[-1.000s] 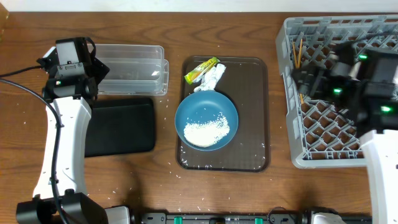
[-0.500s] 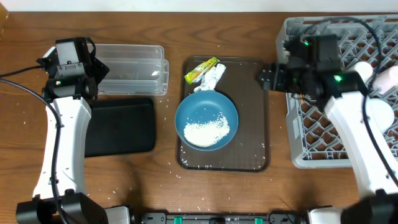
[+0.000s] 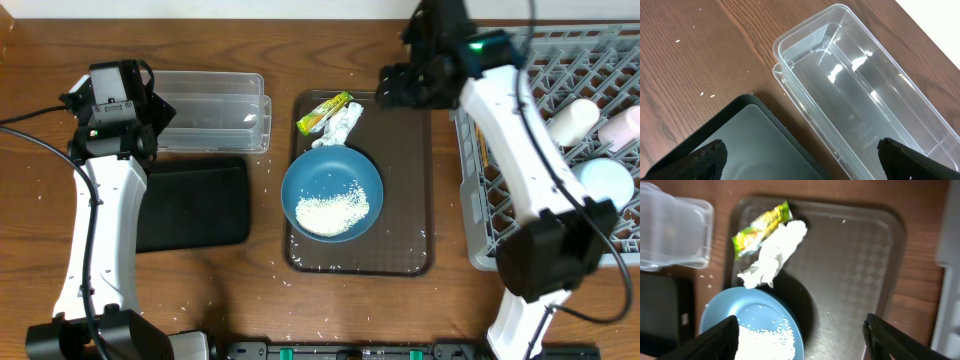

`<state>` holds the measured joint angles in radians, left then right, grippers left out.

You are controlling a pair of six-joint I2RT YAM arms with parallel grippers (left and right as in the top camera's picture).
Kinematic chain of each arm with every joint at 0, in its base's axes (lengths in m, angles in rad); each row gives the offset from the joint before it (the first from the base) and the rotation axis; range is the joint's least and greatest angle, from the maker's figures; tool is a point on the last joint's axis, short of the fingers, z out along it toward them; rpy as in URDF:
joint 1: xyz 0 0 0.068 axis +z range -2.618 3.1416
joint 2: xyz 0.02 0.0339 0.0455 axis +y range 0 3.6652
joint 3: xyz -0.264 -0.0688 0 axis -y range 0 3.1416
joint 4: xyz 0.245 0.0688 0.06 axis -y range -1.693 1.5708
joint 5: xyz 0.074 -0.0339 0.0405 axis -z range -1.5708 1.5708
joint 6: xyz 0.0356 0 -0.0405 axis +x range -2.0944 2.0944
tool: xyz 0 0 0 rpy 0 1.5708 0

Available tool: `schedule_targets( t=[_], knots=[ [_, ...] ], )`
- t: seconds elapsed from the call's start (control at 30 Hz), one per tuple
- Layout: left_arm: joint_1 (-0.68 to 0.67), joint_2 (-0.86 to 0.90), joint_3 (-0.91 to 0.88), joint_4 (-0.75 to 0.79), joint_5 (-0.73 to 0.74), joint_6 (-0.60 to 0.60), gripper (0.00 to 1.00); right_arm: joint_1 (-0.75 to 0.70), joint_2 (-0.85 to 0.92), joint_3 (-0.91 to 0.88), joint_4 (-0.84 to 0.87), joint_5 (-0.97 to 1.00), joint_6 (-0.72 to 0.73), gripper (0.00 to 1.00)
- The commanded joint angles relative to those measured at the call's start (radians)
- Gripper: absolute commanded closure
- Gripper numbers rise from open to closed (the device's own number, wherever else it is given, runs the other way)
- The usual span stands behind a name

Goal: Sort waste into correct bins and load items into the dishwasher rack

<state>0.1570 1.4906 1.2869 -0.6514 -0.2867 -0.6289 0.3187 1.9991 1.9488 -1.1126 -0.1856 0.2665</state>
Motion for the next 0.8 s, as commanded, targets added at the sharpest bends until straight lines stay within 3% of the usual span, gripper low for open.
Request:
schedule_targets(
  t=[0.0,0.23,0.27,0.3,0.5,0.77],
  knots=[
    [0.005,0.008,-0.006,-0.003,-0.002,-0.005,0.01,0.046,0.043,0.022,-0.012,0.018,-0.018,0.18],
    [0.005,0.008,-0.006,-0.003,-0.002,-0.005,0.01,0.108,0.047,0.022,-0.035,0.03,-0.134,0.13],
    [0.005,0.008,-0.006,-0.003,-0.002,-0.005,0.01,0.11,0.047,0.022,-0.032,0.058,-0.134,0.03],
    [0.005,0.008,-0.006,-0.003,-0.002,-0.005,0.01,0.11,0.047,0.022,-0.03,0.091,-0.134,0.01],
    [0.005,0.008,-0.006,-0.003,-0.002,-0.005,0.01,0.065,0.047,0.022,-0.009,0.267,-0.019,0.01],
    [0.005,0.008,-0.006,-0.003,-0.002,-0.005,0.01,-0.052,-0.022,0.023,-0.03,0.317,0.027,0.01]
  ],
)
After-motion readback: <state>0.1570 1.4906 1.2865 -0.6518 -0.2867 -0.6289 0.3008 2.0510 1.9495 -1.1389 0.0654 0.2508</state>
